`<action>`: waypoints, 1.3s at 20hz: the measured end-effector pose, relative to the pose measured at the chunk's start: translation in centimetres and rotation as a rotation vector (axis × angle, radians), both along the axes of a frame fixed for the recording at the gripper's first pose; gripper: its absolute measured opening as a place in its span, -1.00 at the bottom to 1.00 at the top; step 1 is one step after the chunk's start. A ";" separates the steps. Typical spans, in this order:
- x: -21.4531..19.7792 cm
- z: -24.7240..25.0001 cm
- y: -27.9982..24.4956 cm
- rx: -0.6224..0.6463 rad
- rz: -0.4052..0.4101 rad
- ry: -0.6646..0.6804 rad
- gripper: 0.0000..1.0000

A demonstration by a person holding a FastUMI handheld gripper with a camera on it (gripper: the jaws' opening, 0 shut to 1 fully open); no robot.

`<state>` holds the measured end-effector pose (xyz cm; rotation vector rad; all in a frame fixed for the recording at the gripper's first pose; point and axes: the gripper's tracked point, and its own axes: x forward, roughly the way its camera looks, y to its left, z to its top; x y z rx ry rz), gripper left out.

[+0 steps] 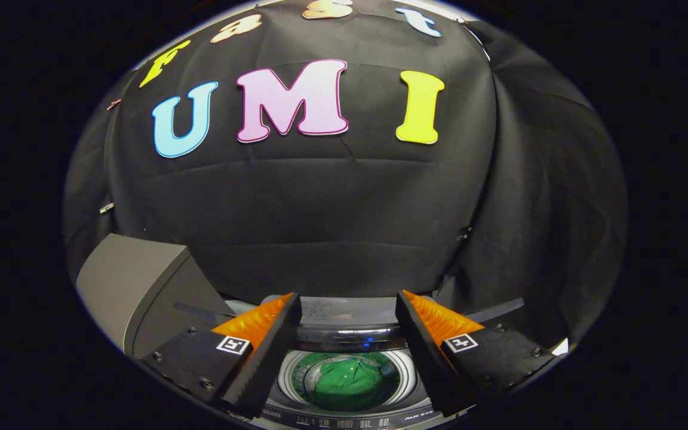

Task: Put the clothes into the washing machine and then close the washing machine lid.

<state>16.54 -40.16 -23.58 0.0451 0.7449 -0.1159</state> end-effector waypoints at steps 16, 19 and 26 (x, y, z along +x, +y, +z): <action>-7.8 -5.5 1.8 0.088 0.042 0.196 0.97; -4.8 -2.3 3.1 0.050 0.080 0.055 0.97; 2.5 10.6 7.5 0.032 0.066 -0.358 0.97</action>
